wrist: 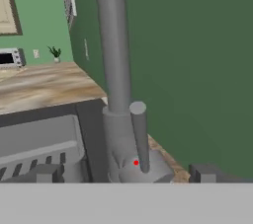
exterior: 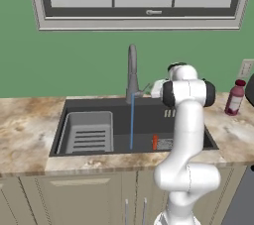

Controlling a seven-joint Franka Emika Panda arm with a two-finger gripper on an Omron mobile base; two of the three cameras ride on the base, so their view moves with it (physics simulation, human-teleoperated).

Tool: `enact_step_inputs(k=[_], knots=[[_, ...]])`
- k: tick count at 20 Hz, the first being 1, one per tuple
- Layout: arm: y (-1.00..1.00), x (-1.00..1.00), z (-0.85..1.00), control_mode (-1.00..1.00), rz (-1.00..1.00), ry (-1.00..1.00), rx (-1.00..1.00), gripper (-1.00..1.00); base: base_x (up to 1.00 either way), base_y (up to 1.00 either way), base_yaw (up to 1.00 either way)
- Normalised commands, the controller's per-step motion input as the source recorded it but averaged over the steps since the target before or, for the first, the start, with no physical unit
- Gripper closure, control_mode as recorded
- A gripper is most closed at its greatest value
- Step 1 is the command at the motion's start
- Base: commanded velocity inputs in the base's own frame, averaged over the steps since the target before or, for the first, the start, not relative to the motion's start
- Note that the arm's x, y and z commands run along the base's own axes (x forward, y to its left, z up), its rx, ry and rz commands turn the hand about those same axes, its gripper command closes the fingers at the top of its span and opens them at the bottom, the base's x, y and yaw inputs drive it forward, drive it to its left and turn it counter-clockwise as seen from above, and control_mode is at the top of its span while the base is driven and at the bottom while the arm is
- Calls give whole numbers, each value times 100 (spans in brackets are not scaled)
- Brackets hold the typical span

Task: Turn on the sink faucet. Then move the carrot from the counter to the sink. Turn off the sink. Move the vegetable from the sink to the pot next to the stove. Finally move the pot to the rear right burner.

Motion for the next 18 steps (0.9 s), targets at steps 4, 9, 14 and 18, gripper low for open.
enact_step_inputs(k=[4,9,14,18], knots=[[0,23,-6,-100,2,0,0,-100,0,0,0],[0,13,-11,-100,1,0,0,-100,0,0,0],[0,21,-6,-100,1,0,0,-100,0,0,0],[9,7,0,-100,0,0,1,-100,0,0,0]])
